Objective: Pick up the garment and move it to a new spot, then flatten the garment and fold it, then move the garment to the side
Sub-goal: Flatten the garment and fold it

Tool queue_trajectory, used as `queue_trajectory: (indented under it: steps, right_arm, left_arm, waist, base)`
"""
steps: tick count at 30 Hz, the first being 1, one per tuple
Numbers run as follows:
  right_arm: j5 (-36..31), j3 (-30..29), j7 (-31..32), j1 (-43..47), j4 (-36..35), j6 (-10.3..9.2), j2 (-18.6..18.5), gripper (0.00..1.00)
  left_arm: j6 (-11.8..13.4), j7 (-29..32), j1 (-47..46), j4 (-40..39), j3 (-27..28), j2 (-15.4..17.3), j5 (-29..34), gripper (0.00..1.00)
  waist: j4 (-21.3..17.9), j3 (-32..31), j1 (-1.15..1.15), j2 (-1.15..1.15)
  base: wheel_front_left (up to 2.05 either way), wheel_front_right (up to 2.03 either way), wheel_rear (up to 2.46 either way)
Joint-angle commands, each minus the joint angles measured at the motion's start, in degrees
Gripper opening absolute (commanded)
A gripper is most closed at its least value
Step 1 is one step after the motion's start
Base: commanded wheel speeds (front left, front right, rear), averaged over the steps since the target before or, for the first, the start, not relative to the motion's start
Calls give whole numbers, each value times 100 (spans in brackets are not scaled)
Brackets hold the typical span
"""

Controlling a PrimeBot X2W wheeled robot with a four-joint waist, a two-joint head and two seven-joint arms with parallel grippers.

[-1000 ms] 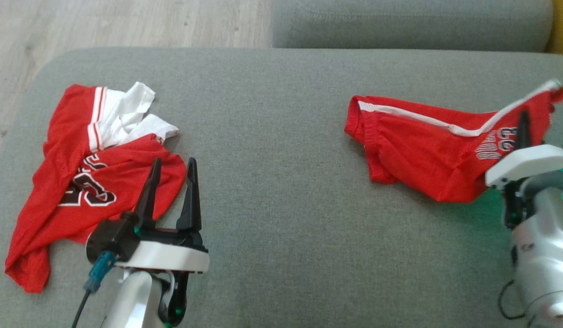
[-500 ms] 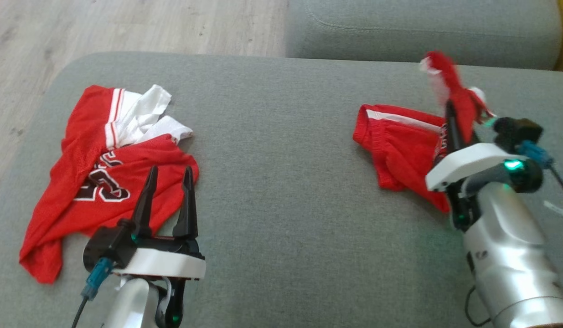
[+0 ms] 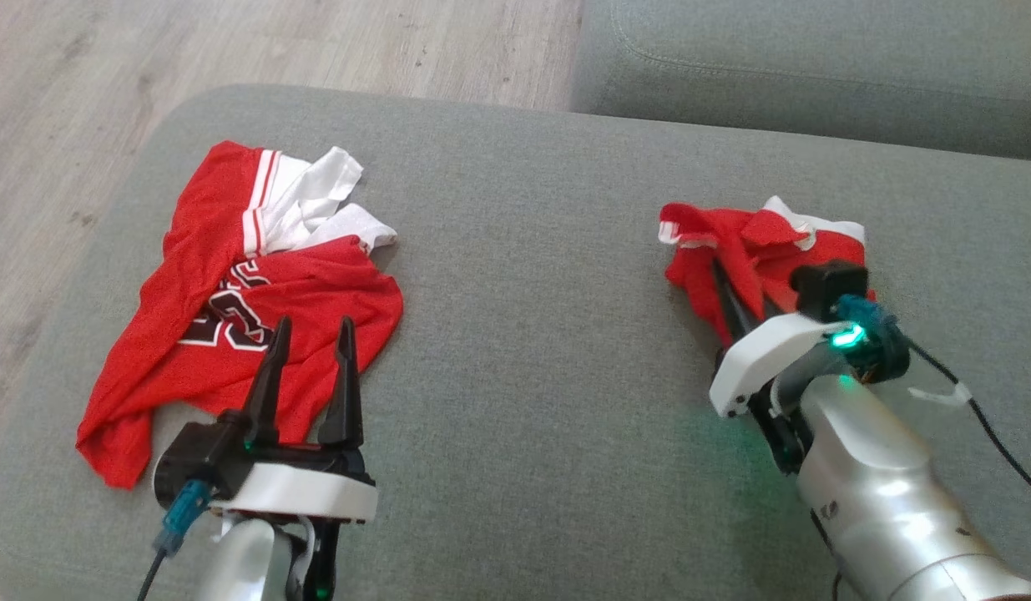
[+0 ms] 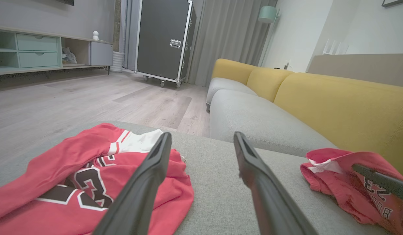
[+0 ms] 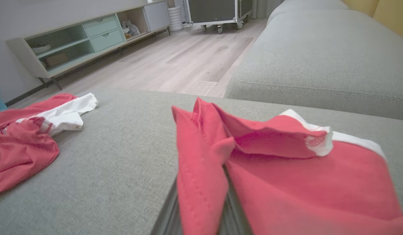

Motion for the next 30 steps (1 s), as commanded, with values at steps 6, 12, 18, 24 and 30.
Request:
queue_trajectory:
  steps: [6,12,18,24,30]
  right_arm:
    - [214,586,-73,-56,151,-5,114,0]
    - [412,1043,-61,-12,333,-5,132,100]
    - [719,1406,-71,14,-108,-5,139,100]
    - [666,855,-76,120,-1036,-5,-209,100]
    - [-38,-335,-77,592,-2101,-5,-499,100]
  left_arm:
    - [14,-46,-94,-166,189,46,54,100]
    - [40,-46,-84,-183,202,46,43,100]
    - [70,-46,-60,-253,303,46,-4,100]
    - [152,-46,-42,-412,416,46,-77,100]
    - [223,-46,-52,-628,511,46,-106,100]
  waist:
    - [-6,-44,0,0]
    - [-220,-100,0,0]
    - [-699,-291,0,0]
    - [-1217,-426,0,0]
    - [-1653,-408,0,0]
  base:
    - [0,0,0]
    - [0,0,0]
    - [0,0,0]
    - [0,0,0]
    - [0,0,0]
